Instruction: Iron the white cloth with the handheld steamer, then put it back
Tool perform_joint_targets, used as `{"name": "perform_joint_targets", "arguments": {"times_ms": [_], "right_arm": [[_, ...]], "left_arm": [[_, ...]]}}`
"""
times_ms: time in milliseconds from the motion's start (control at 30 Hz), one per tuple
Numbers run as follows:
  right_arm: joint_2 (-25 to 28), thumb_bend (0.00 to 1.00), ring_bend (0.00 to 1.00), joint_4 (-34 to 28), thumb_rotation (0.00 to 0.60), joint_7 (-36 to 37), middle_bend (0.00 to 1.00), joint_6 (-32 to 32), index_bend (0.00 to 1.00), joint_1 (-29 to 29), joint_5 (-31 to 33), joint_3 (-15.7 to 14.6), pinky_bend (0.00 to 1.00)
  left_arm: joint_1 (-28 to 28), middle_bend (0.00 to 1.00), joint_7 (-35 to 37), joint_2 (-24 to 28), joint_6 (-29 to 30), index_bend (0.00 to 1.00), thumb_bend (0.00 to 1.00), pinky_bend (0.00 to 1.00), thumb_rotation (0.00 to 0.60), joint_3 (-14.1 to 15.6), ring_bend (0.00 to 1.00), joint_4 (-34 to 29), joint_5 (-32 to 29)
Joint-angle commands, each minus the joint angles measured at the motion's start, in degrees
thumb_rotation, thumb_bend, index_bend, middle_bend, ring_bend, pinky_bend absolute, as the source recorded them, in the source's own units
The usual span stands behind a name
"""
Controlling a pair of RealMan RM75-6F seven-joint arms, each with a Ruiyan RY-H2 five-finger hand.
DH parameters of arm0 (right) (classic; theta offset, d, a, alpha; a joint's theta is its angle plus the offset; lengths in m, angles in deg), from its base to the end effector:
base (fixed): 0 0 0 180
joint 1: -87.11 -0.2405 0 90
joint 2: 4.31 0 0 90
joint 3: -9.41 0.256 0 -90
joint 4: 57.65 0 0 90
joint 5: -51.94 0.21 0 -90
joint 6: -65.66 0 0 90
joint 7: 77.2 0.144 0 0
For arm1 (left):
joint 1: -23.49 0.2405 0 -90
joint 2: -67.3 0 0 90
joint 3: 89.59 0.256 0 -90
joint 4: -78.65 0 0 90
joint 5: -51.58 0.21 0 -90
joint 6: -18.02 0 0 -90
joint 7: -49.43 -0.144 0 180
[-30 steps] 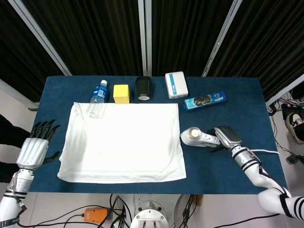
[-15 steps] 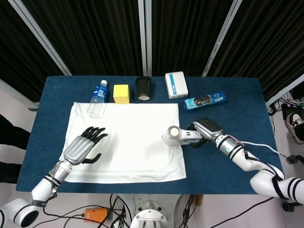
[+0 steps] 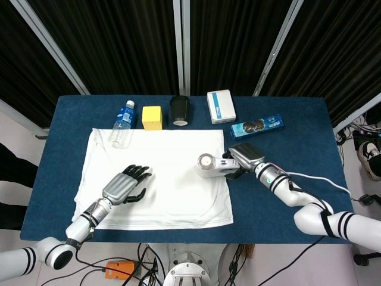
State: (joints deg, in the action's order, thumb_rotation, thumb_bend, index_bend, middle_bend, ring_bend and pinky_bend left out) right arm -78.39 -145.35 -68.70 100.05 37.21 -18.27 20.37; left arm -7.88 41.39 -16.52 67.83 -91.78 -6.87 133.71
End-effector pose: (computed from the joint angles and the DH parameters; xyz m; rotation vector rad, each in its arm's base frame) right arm -0.1329 -0.3712 0.0267 2.0548 -1.2499 0.9051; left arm -0.2147 0.2719 -0.0225 -2.0731 -1.0468 -0.8019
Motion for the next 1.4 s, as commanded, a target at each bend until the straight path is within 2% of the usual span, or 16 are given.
{"name": "perform_joint_targets", "arguments": {"times_ms": [33,300,567,867,1067,1133,1267,1400], "right_arm": [[-4.11,0.35,0.97,2.15,0.6,-5.57,0.94,0.98,1.0,-1.59,4.34,-0.8,0.65],[-11.37,0.35,0.97,6.19,0.6,-9.66,0.94,1.89,1.0,-3.62,8.7,-0.84,0.65],[-14.33,0.35,0.97,7.24,0.6,-11.59,0.94,1.1,1.0,-4.92,8.84,-1.77,0.65],[-12.2,0.35,0.97,0.64,0.6,-9.0,0.94,1.43,1.0,-2.98,1.9,-4.56,0.65],[-8.78,0.35,0.97,-5.84,0.6,-6.68,0.94,0.99,1.0,-1.58,-5.7,-8.43,0.64],[-7.74,0.35,0.97,-7.15,0.6,-5.28,0.94,1.29,1.0,-1.19,-7.4,-8.91,0.64],[-6.69,0.35,0.97,-6.26,0.6,-2.24,0.94,4.42,1.0,-0.09,-8.64,-7.47,0.64],[-7.77,0.35,0.97,-1.39,0.6,0.32,0.94,5.84,1.0,-0.03,-5.76,-4.38,0.64]], "left_arm": [[-0.13,0.03,-1.38,-0.95,0.0,0.11,0.42,0.0,0.0,0.71,0.0,0.99,-0.81],[-0.36,0.03,-3.87,-1.76,-0.38,0.11,0.42,0.0,0.0,1.55,0.0,1.54,-3.0],[-0.99,0.03,-3.77,-1.9,-0.63,0.11,0.42,0.0,0.0,1.91,0.0,1.17,-3.54],[-1.46,0.03,-3.98,-2.12,-0.58,0.11,0.42,0.0,0.0,2.34,0.0,1.48,-3.99],[-1.45,0.03,-4.01,-2.03,-0.29,0.11,0.42,0.0,0.0,2.66,0.0,1.45,-4.43],[-1.45,0.03,-4.02,-2.04,-0.16,0.11,0.42,0.0,0.0,2.76,0.0,1.47,-4.41],[-1.55,0.03,-4.02,-2.1,0.16,0.11,0.42,0.0,0.0,2.92,0.0,1.53,-4.13],[-1.52,0.03,-4.12,-2.11,0.62,0.11,0.42,0.0,0.0,3.11,0.0,1.56,-3.92]]}}
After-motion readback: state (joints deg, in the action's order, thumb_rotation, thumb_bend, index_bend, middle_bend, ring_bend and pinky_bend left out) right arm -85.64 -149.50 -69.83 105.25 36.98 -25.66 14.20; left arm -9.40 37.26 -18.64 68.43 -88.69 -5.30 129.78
